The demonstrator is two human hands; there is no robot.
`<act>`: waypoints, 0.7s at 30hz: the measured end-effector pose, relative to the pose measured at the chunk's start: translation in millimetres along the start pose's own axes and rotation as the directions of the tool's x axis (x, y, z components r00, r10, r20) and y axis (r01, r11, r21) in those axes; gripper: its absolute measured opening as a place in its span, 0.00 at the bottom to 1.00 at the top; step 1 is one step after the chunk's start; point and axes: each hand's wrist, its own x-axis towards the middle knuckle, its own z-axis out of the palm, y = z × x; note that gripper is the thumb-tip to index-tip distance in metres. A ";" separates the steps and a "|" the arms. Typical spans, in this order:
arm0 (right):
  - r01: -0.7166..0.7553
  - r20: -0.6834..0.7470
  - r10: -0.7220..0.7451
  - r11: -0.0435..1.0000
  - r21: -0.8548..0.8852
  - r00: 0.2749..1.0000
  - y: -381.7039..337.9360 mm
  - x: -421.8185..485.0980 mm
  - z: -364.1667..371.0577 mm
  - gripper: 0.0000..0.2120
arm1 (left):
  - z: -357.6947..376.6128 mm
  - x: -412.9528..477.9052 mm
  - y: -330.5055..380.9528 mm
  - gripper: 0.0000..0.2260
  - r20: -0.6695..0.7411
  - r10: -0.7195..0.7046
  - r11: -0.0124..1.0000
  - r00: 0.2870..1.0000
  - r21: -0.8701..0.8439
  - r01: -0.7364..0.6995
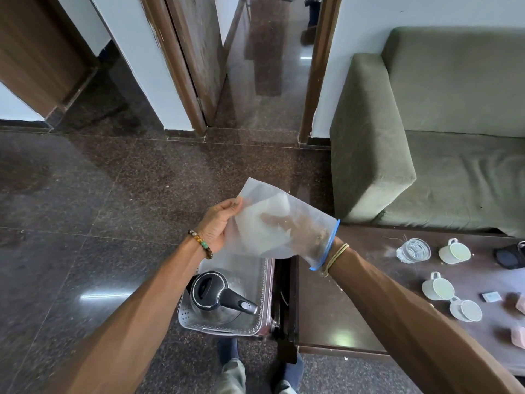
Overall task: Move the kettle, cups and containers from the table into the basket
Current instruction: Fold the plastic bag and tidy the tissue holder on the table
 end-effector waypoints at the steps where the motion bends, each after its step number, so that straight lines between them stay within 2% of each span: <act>1: 0.041 -0.026 -0.041 0.999 0.002 0.999 -0.9 1.1 1.3 0.16 | -4.3 1.4 -0.6 0.06 -0.037 0.018 1.000 0.999 -0.014 -0.019; 4: 0.026 -0.027 -0.027 0.999 -0.029 0.999 -6.7 8.1 0.6 0.12 | -19.0 4.7 -2.4 0.05 -0.115 0.032 0.998 0.993 -0.058 -0.039; 6: -0.011 -0.035 0.011 1.000 0.016 0.999 -7.8 14.2 -3.2 0.10 | -31.3 5.9 -6.7 0.04 -0.098 0.014 0.995 0.995 -0.094 -0.023; 9: -0.078 -0.060 0.081 0.996 0.051 0.995 -5.1 23.2 -6.9 0.15 | -48.6 9.7 -16.6 0.12 -0.105 -0.036 0.995 0.994 -0.102 0.025; 12: -0.087 -0.234 0.089 0.996 0.018 0.968 6.3 41.8 -11.1 0.16 | -67.6 19.2 -30.5 0.14 -0.228 -0.056 0.992 0.972 -0.119 0.029; 14: -0.047 -0.336 0.054 0.998 0.030 0.940 17.8 56.2 -16.9 0.11 | -83.6 27.4 -40.9 0.15 -0.317 -0.067 0.992 0.946 -0.121 0.029; 17: -0.049 -0.404 0.076 0.996 0.077 0.912 38.1 76.4 -22.4 0.02 | -106.9 41.3 -59.2 0.17 -0.406 -0.093 0.992 0.909 -0.115 0.050; 19: -0.057 -0.504 0.083 0.996 0.068 0.860 57.4 96.4 -23.6 0.00 | -122.7 54.9 -73.3 0.16 -0.485 -0.086 0.996 0.870 -0.039 0.077; 21: -0.046 -0.631 0.066 0.998 0.048 0.773 77.4 115.2 -24.4 0.04 | -139.3 71.0 -88.3 0.12 -0.560 -0.062 0.986 0.826 0.093 0.137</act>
